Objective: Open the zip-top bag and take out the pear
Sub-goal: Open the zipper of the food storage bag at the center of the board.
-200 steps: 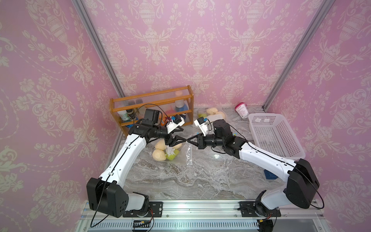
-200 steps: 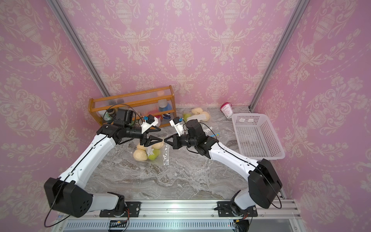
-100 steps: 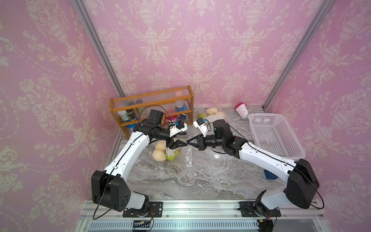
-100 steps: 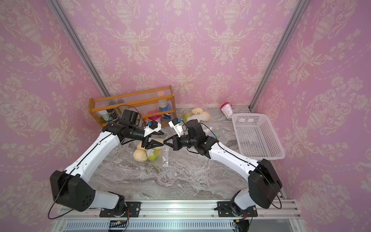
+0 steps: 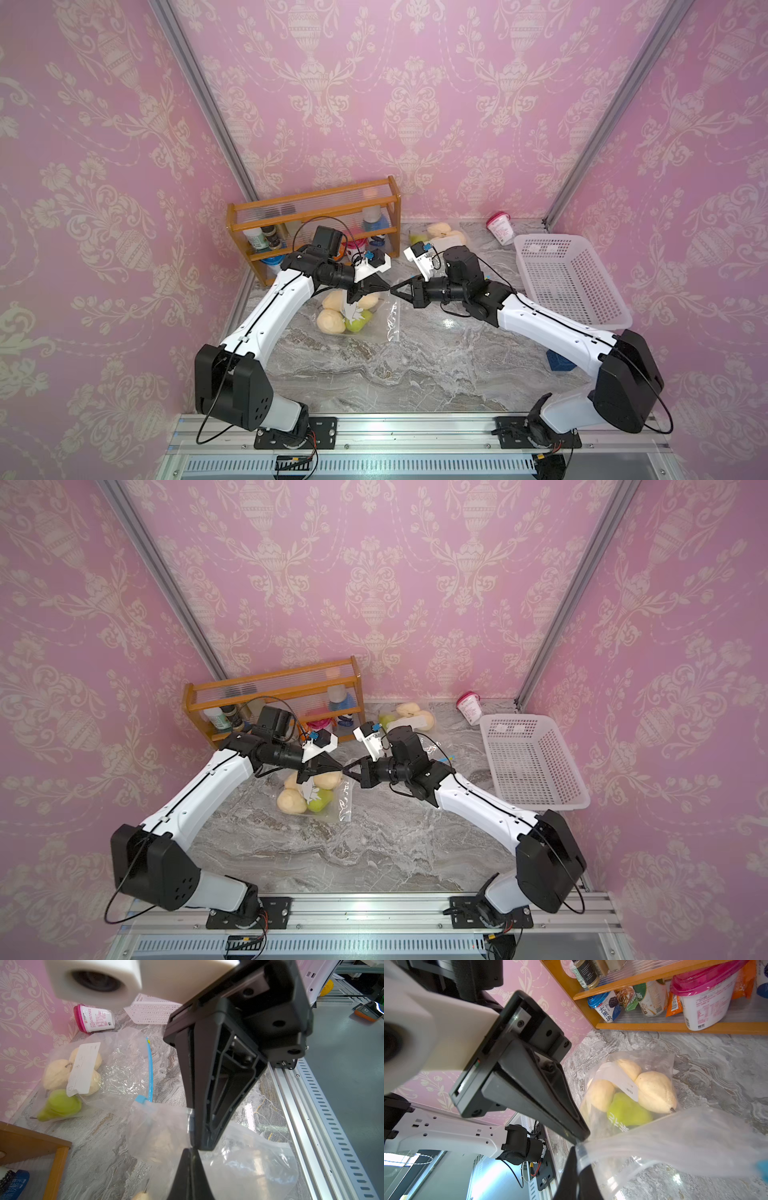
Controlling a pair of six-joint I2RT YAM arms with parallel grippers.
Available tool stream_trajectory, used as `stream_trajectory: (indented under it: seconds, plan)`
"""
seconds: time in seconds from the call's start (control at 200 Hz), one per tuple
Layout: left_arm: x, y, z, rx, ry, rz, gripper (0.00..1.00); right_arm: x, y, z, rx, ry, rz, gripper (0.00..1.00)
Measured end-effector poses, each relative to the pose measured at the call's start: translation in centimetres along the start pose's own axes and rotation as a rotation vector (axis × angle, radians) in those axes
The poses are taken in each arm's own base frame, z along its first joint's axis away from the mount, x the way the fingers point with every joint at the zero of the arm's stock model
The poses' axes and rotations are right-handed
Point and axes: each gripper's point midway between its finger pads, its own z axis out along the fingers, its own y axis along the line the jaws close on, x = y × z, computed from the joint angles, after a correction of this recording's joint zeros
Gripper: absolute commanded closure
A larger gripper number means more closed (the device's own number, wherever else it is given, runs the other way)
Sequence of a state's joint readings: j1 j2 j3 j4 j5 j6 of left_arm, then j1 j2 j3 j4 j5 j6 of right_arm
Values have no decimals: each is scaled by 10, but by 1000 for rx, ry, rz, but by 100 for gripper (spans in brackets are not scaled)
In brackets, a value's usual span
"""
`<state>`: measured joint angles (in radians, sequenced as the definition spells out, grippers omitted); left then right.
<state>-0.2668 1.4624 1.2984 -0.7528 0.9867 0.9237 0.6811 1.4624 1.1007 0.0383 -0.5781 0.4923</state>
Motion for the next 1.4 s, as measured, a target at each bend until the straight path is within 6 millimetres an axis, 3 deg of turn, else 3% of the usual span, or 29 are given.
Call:
stream_trajectory:
  seconds: [0.11, 0.26, 0.315, 0.34, 0.395, 0.56, 0.786, 1.201, 1.401]
  plan:
    - [1, 6, 2, -15, 1, -3, 100, -6, 2, -12, 23, -23, 5, 78]
    - [0, 12, 2, -38, 2, 1, 100, -25, -11, -45, 118, -102, 57, 78]
    - [-1, 14, 2, -46, 1, -2, 100, -28, -18, -54, 153, -121, 88, 72]
    - [-2, 15, 1, -50, -1, 1, 100, -28, -21, -56, 170, -124, 104, 63]
    - [-3, 16, 1, -58, -5, 3, 100, -24, -27, -57, 198, -119, 147, 60]
    - [-8, 17, -1, -72, -17, 9, 100, 3, -51, -41, 280, -75, 306, 53]
    - [-8, 18, -2, -77, -22, 3, 100, 37, -78, -9, 355, -34, 495, 52]
    - [-11, 20, -2, -87, -32, -5, 100, 45, -87, 21, 333, -129, 649, 51]
    - [-11, 20, -2, -87, -32, -12, 100, 49, -92, 32, 319, -153, 688, 60]
